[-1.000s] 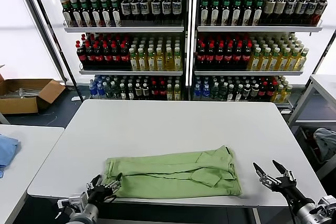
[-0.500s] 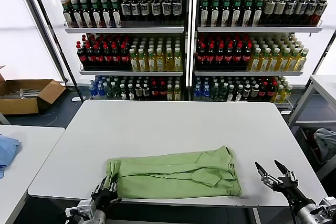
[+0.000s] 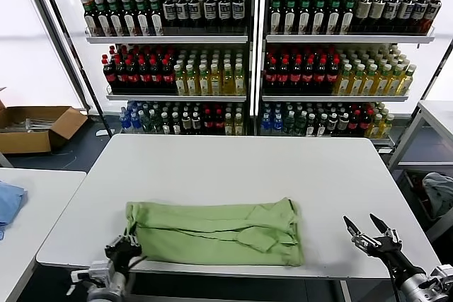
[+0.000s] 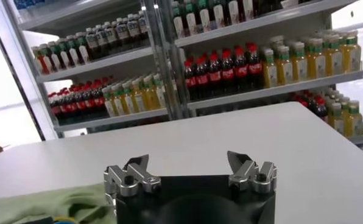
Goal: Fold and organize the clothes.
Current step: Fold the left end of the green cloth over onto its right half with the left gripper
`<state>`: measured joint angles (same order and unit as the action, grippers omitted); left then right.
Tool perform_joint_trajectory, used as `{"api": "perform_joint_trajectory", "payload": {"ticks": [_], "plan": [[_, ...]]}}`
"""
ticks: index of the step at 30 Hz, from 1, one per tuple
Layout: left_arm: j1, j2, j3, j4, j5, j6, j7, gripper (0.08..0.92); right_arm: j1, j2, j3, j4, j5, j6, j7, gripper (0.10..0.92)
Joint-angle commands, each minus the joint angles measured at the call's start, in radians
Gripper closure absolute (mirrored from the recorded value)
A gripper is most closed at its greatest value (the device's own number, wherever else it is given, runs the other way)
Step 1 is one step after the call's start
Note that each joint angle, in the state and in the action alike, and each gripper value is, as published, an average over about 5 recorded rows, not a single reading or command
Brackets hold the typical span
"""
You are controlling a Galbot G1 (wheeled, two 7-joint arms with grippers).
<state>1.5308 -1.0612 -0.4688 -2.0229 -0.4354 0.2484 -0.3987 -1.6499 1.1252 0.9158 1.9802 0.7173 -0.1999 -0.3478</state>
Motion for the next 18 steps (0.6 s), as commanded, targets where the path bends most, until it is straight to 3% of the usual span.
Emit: {"api": "perform_joint_trajectory", "payload": {"ticks": [1, 5, 8, 13, 18], "plan": [[-0.029, 0.196, -0.442, 0.184, -0.037, -0.052, 0.204, 0.900, 0.008, 0.002, -0.011, 0.006, 0.000, -0.001, 0.002, 0.203], [-0.059, 0.302, -0.491, 0.317, -0.084, -0.068, 0.267, 0.900, 0.011, 0.002, -0.023, 0.016, -0.001, -0.002, 0.002, 0.203], [-0.063, 0.340, -0.495, 0.302, -0.137, -0.050, 0.282, 0.900, 0.005, 0.003, -0.025, 0.027, -0.001, -0.003, 0.001, 0.203], [-0.080, 0.287, -0.419, 0.117, -0.205, -0.001, 0.248, 0.900, -0.011, 0.008, -0.021, 0.034, -0.003, 0.000, -0.001, 0.203], [-0.124, 0.200, -0.216, -0.041, -0.105, 0.022, 0.185, 0.900, -0.024, 0.015, -0.017, 0.043, -0.007, 0.001, -0.003, 0.203]]}}
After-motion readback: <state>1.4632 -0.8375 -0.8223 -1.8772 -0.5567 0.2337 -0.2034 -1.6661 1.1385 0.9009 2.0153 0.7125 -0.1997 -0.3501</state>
